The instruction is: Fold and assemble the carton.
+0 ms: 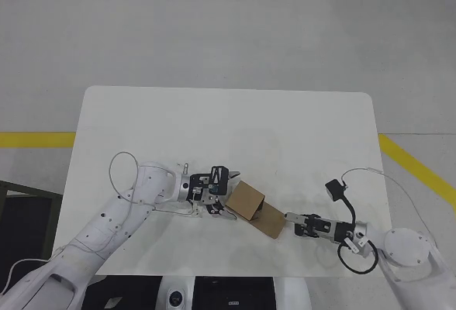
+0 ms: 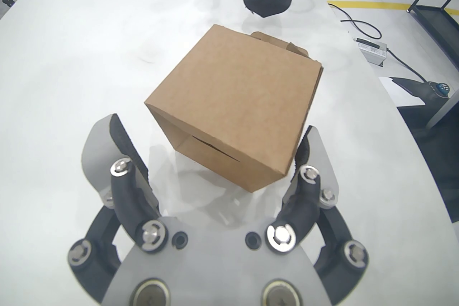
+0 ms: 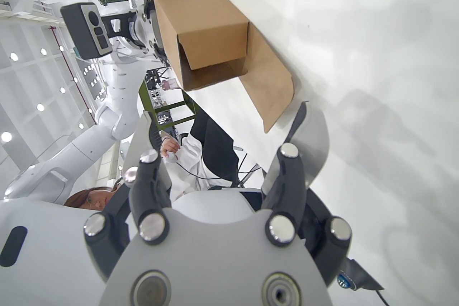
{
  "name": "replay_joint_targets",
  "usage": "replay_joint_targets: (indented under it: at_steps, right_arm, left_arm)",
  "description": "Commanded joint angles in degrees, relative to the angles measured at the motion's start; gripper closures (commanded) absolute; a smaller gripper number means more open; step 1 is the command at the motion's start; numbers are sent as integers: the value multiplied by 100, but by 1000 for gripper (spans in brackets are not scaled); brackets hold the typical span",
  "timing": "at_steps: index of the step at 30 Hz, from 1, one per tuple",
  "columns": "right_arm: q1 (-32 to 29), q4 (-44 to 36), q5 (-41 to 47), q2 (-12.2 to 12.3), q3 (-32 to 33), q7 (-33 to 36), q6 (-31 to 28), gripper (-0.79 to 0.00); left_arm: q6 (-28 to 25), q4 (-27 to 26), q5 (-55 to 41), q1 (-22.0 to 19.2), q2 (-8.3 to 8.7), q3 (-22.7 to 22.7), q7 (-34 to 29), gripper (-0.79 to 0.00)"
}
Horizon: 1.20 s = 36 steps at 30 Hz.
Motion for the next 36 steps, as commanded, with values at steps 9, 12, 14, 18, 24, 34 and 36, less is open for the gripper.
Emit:
replay_joint_targets:
  at_steps: [9,12,14,18,24,34,36]
  right_arm:
    - [-277,43,12,-51,-390,-450,-327,-600]
    - [-239,155,-43,-77,-560,-651,-369,-613]
    - [-213,210,-62,-91,-655,-733,-390,-613]
    - [-127,296,-13,-124,-860,-845,-444,-616]
    - [128,423,110,-186,-1147,-1040,-578,-619]
    - [763,808,58,-253,-1352,-1144,-830,-597]
    - [888,947,78,-262,-1379,-1069,-978,-606]
  left_arm:
    - [-11,-56,66,11,6,33,71,-785]
    - [-7,-56,80,16,15,12,79,-785]
    - [-10,-49,85,26,23,-4,83,-785]
    - [-11,-58,96,50,35,-22,79,-785]
    - [-3,-72,79,66,42,-37,76,-785]
    - [-4,-20,36,60,50,-74,46,-785]
    - [1,-5,30,59,51,-81,41,-785]
